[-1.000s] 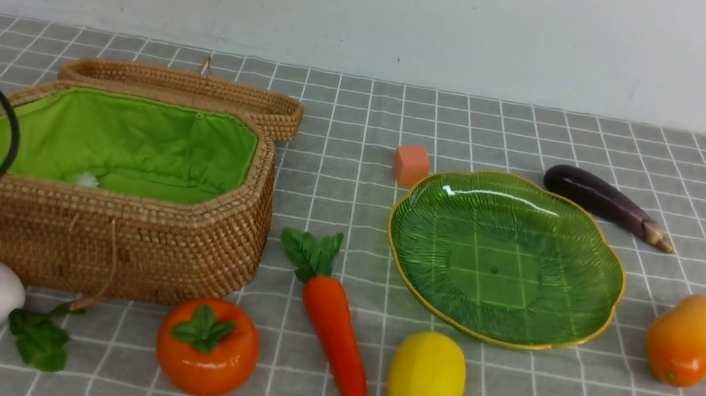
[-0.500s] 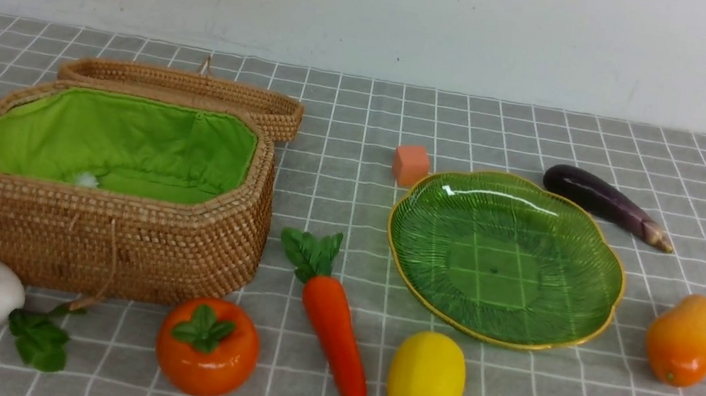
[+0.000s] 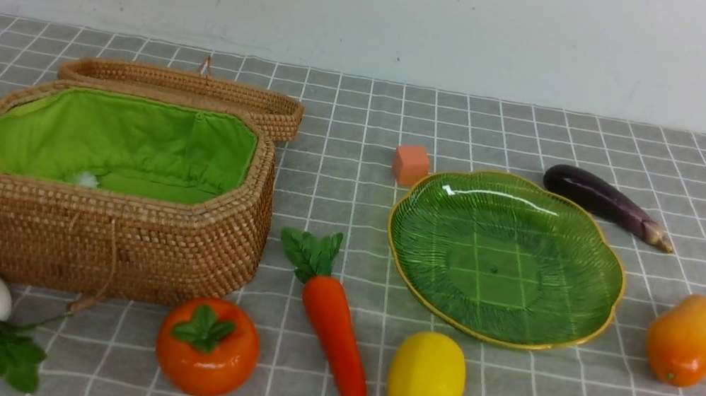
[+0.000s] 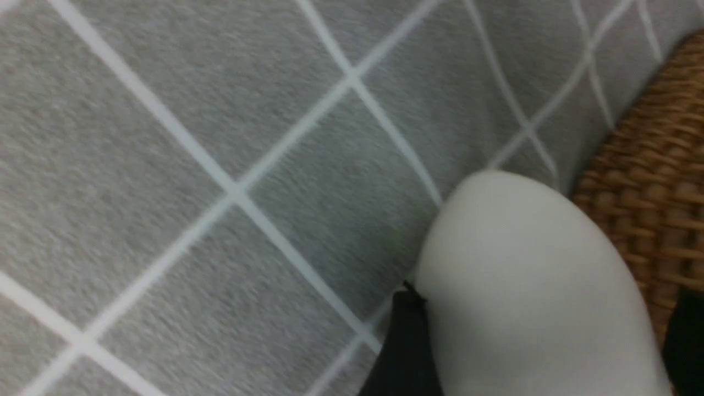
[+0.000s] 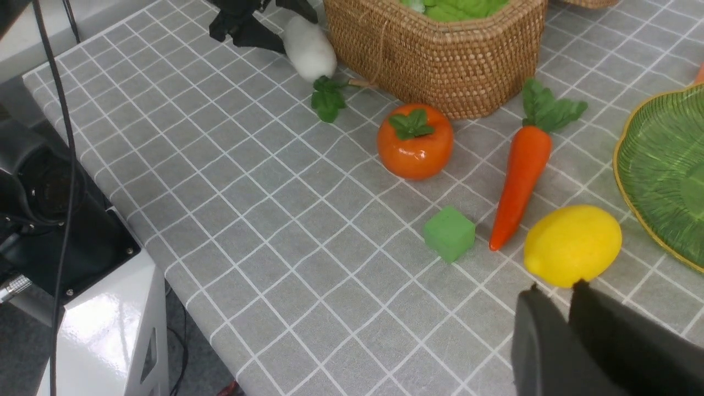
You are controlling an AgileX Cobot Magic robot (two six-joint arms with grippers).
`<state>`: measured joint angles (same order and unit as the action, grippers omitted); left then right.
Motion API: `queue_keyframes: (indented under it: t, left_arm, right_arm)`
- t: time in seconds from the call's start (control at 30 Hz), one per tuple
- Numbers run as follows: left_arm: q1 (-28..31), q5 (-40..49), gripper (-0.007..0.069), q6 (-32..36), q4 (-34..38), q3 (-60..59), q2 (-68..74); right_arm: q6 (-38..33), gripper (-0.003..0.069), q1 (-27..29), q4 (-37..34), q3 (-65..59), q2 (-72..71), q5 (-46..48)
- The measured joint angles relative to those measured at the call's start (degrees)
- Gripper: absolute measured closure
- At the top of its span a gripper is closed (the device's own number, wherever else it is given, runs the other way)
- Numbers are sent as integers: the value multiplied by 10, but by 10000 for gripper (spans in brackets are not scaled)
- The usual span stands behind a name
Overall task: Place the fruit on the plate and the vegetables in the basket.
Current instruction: Take a daikon with your left arm and place it on the basket on the left.
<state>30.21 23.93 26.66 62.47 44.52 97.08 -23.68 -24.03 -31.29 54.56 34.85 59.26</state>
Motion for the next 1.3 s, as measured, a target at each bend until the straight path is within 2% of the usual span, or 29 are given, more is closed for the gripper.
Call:
queue_keyframes:
  t: [0.17,0.33,0.7,1.0,1.1,1.13,1.23,1.3]
  left_arm:
    - [0,-24,69,4,-25,1,2]
    - [0,-18,109,-7,-78,5,2]
    - [0,-3,109,-35,-175,5,-41]
    - [-6,39,109,-33,-192,15,-268]
    - [-76,74,109,62,-205,88,-341]
    - [-101,83,109,83,-209,103,-344]
    - [-201,121,109,203,-246,184,-331]
    - [-237,131,109,245,-270,213,-315]
  right_arm:
    - [0,573,0,-2,0,0,0]
    - [0,572,0,-8,0,0,0]
    - [0,567,0,-24,0,0,-1]
    - [0,565,0,-25,2,0,-12]
    - [0,564,0,4,28,0,-13]
    - [0,564,0,15,39,0,-13]
    - [0,562,0,56,90,0,0]
    - [0,562,0,66,108,0,6]
